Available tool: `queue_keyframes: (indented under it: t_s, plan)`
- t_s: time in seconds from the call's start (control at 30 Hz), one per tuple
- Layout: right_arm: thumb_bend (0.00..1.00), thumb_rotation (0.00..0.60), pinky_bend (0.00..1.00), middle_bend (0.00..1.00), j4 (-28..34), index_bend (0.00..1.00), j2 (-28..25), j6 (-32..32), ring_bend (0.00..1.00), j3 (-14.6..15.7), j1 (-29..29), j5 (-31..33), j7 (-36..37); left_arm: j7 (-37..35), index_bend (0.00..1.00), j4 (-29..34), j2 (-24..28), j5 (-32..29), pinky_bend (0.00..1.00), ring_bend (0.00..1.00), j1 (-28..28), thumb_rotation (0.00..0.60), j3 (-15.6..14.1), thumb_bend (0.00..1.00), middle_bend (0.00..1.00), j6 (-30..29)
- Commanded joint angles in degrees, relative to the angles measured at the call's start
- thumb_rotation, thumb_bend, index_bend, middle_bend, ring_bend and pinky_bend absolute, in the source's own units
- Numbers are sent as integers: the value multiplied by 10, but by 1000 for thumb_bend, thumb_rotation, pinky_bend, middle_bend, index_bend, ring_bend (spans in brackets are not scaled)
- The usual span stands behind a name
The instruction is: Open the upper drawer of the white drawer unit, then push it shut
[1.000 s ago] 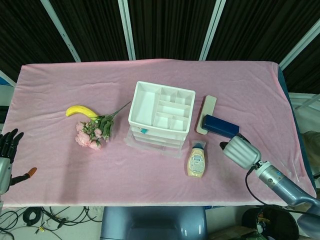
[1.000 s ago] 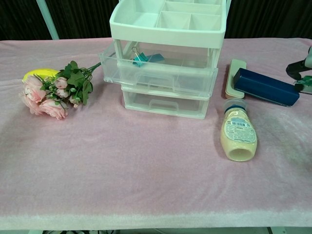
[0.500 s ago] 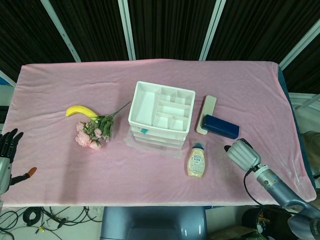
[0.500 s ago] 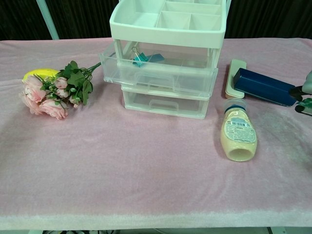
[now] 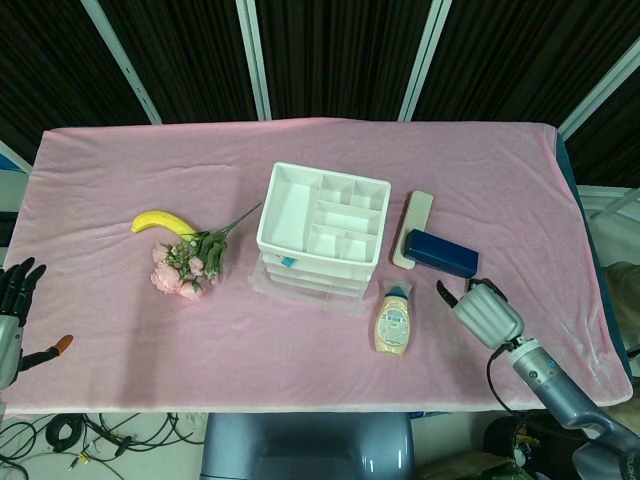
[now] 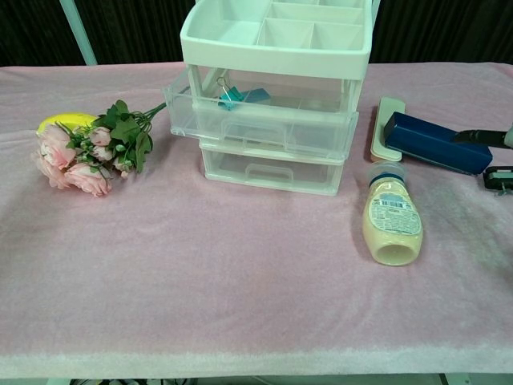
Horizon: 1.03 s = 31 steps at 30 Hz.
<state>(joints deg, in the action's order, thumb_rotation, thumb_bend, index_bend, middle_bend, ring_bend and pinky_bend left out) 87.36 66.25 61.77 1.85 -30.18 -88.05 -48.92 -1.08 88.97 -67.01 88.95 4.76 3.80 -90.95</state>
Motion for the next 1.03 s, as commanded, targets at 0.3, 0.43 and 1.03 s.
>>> queue_keyframes:
  t_s: [0.3, 0.43, 1.03]
  plan:
    - [108, 600, 325, 338, 83, 0, -33, 231, 348, -19, 161, 53, 107, 20, 0, 0, 1, -2, 0, 0, 0, 600, -3, 0, 0, 5]
    - [86, 600, 167, 41, 95, 0, -43, 263, 54, -5, 207, 47, 257, 44, 0, 2, 6, -8, 0, 0, 0, 600, -7, 0, 0, 17]
    - [2, 600, 132, 0, 43, 0, -33, 312, 0, -12, 257, 0, 423, 78, 0, 7, 11, -2, 0, 0, 2, 600, -15, 0, 0, 25]
